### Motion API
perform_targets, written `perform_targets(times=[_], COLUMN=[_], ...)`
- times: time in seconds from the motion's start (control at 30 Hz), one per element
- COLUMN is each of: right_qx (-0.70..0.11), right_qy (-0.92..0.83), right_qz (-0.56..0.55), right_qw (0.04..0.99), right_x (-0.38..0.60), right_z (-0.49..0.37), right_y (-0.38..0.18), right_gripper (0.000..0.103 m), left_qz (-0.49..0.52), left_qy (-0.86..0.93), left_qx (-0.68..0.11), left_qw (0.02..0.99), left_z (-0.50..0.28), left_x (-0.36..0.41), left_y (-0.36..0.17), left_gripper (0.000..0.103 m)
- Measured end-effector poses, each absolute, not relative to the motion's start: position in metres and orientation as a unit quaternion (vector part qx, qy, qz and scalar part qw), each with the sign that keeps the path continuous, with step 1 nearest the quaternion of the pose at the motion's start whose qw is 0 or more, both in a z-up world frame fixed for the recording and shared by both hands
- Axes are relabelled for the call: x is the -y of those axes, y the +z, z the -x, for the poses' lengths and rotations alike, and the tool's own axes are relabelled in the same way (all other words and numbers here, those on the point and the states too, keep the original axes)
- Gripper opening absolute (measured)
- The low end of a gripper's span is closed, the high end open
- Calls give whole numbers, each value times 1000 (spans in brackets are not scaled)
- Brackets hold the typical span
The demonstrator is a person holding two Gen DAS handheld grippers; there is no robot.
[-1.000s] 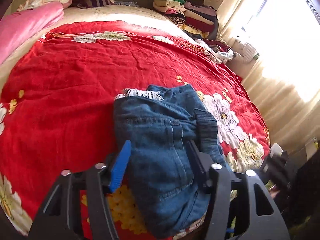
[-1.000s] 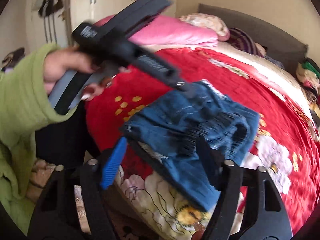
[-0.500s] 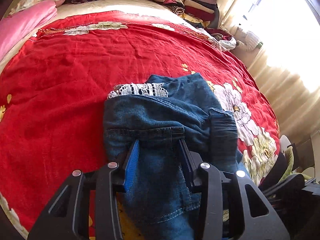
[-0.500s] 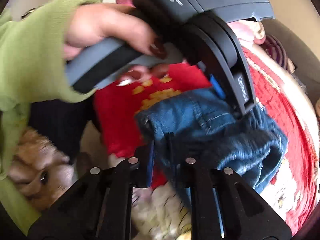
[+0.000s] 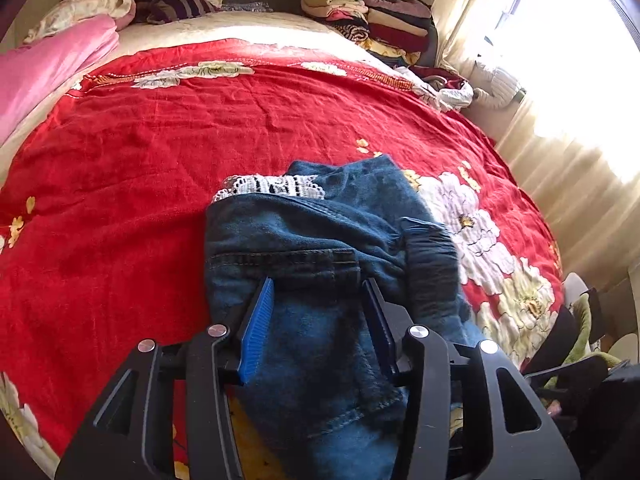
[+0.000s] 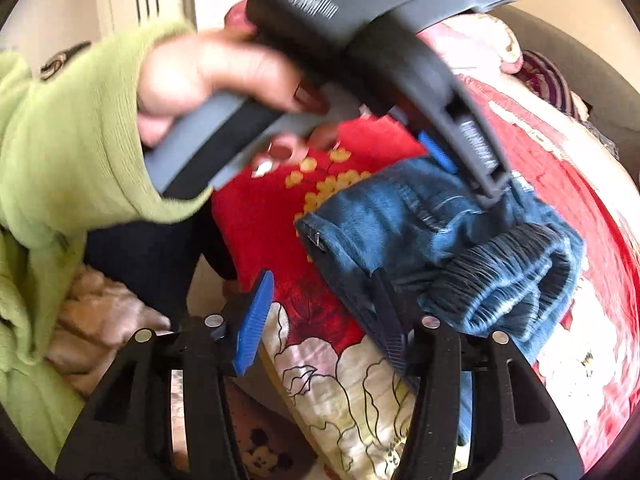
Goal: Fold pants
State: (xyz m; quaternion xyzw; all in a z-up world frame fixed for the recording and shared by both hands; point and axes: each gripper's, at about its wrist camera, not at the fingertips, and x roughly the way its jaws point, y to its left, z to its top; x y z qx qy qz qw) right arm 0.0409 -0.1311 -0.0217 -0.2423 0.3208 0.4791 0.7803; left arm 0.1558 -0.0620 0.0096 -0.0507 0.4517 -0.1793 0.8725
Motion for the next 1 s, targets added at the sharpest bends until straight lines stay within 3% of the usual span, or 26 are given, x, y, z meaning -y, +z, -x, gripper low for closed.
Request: perform_targets(times=[0.13,0.27,0.3,0.57,0.6,0.63,0.67,0.97,1.0], right_qx=[-300,-281,-277,-260,-257,-255,-253,-256,-258], right_qy=[479,467,459,405,395,387,375,288,279], right_qz=[200,178,175,117,108,102,92,28,22], right_qw=[800,820,826,869,875,880,887,922,925], right_x=[152,166,169,192,197,201,206,237,240], right_z=[-36,-40,-40,-59,-61,-64,-67,-99,-102], right_y=[2,16,20,33,36,38,41,38,38], right_gripper=[62,72,72,82,83,84,84,87,87], left_qz=[49,47,48,48,46,40,34,14,14], left_qy=[-181,-177,-176,-168,-166,-161,-155,-133,-132], left_qx=[-440,-428,-424,-406,-405,-401,-396,-376,-375], left_qw=[878,885,887,897,898,901,904,917,917], left_z=[-148,-141,-138,-124,-123,-121,-119,-104,-104], left_x=[63,63,63,60,60,60,60,55,54], left_y=[19,28,32,47,48,50,52,64,64], left_gripper=[52,54,58,58,63,77,81,85,89])
